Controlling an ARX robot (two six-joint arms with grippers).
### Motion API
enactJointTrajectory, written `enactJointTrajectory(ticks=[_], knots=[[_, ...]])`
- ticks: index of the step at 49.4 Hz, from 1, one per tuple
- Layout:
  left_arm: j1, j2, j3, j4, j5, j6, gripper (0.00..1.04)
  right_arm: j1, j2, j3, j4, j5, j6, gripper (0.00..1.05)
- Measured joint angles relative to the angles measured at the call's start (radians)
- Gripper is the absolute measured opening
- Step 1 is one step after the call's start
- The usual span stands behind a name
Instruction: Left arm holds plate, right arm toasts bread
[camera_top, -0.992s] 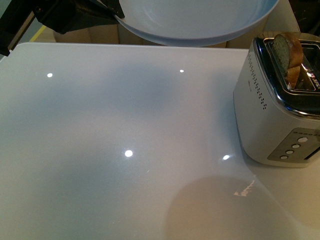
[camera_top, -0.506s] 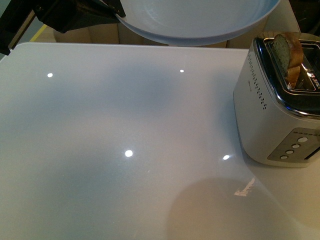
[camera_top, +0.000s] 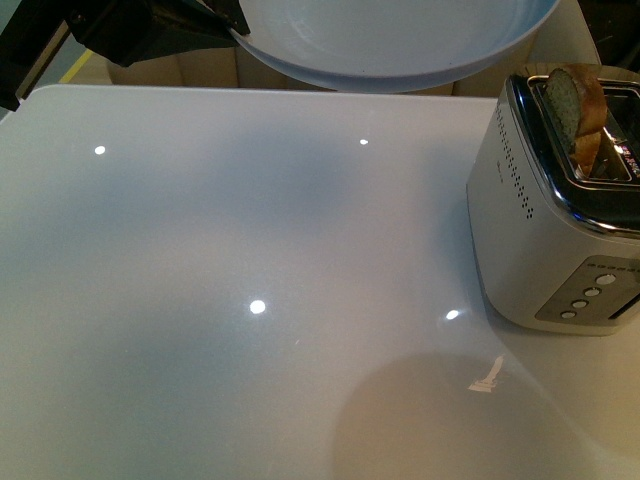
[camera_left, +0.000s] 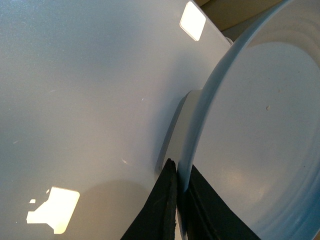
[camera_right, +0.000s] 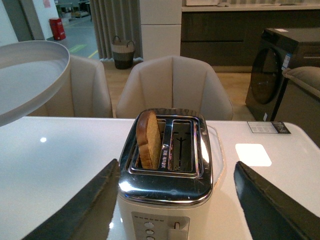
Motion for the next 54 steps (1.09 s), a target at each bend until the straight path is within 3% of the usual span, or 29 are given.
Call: enactJointTrajectory(ticks=[9, 12, 15, 25, 42, 54], knots=[[0.000, 0.000, 0.000, 0.000, 0.000, 0.000, 0.03, 0.000, 0.000, 0.000, 0.000, 0.000, 0.002, 0.97], [0.000, 0.000, 0.000, 0.000, 0.003, 0.000, 0.03, 0.000, 0.000, 0.000, 0.000, 0.000, 0.002, 0.95], [0.009, 0.000, 0.015, -0.054, 0.077, 0.062, 0.03, 0.000, 0.000, 0.000, 0.000, 0.000, 0.002, 0.96], [0.076, -0.001, 0.024, -0.083, 0.098, 0.137, 0.03, 0.000, 0.000, 0.000, 0.000, 0.000, 0.002, 0.96], [0.317, 0.040, 0.024, -0.105, 0.089, 0.296, 0.03, 0.000, 0.000, 0.000, 0.000, 0.000, 0.002, 0.96], [0.481, 0.250, 0.022, 0.005, 0.086, 0.360, 0.03, 0.000, -0.001, 0.000, 0.000, 0.000, 0.002, 0.96]])
